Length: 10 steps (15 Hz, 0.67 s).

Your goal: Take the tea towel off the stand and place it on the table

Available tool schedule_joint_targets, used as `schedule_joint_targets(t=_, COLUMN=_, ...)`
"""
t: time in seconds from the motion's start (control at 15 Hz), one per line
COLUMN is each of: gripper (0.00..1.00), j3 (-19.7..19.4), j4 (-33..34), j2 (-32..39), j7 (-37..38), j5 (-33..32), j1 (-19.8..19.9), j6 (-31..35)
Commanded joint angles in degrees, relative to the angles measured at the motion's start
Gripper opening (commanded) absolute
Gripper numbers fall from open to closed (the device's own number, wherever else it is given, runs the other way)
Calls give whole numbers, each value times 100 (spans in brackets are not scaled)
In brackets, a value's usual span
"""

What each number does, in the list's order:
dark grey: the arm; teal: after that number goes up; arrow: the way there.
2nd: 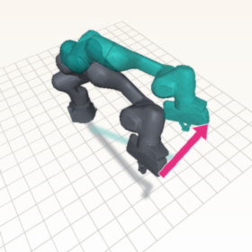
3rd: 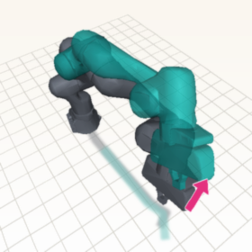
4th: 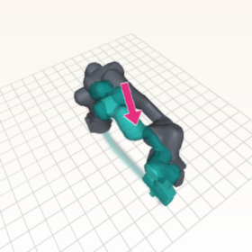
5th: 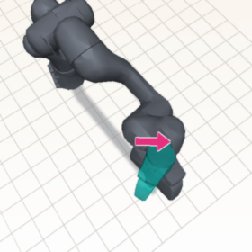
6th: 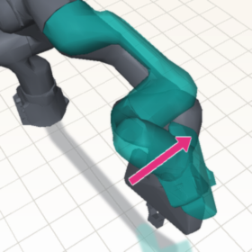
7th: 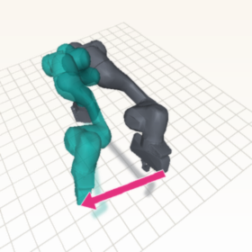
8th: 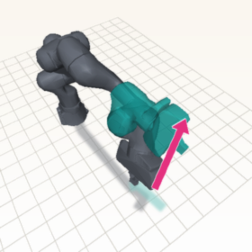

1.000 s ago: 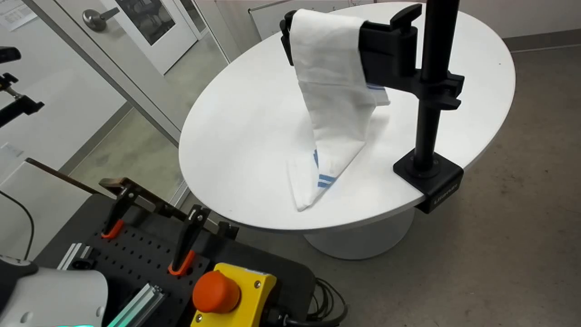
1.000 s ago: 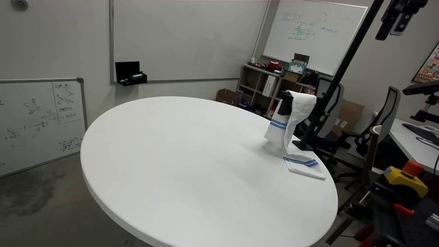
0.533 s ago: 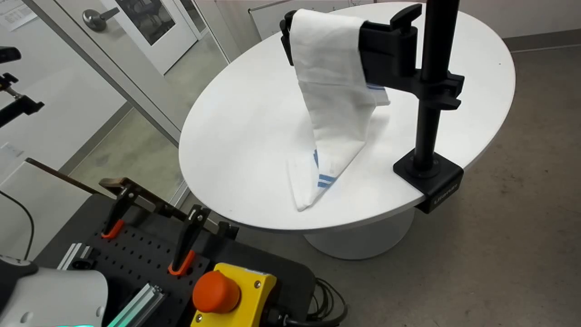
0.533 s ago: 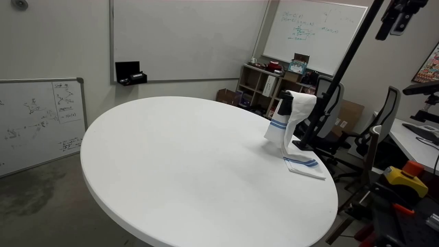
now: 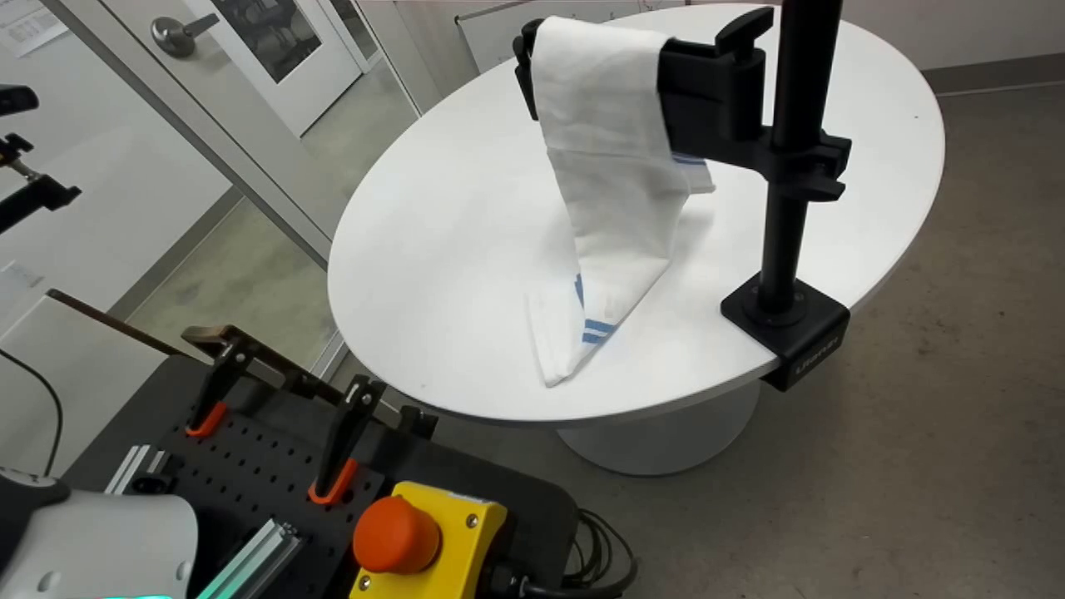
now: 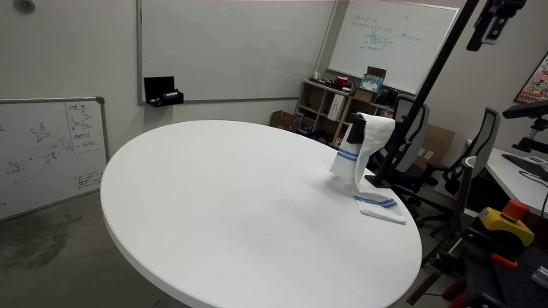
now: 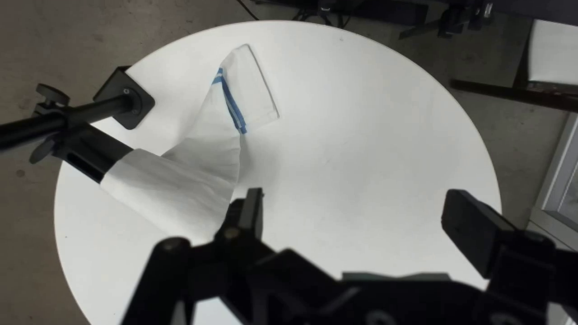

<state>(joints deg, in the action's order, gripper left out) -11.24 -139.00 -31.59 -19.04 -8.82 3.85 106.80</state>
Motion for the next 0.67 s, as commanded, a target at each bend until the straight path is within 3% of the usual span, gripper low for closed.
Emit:
schedule_joint_targets(t=0.0, gripper=100, j3=-27, j4=382, j2=579, j7=445, j5=305, j1=85, j6=215)
schedule_joint_targets(t=0.27, gripper=100, j3=-50, j4=660, j2=1264, j7=997, j5=438, j1=283, j6=835)
schedule_joint_targets(t=0.6, gripper=100, j3=-18, j4=962, j2=2160, j7=1437, j5=146, j1=581, j6=1269)
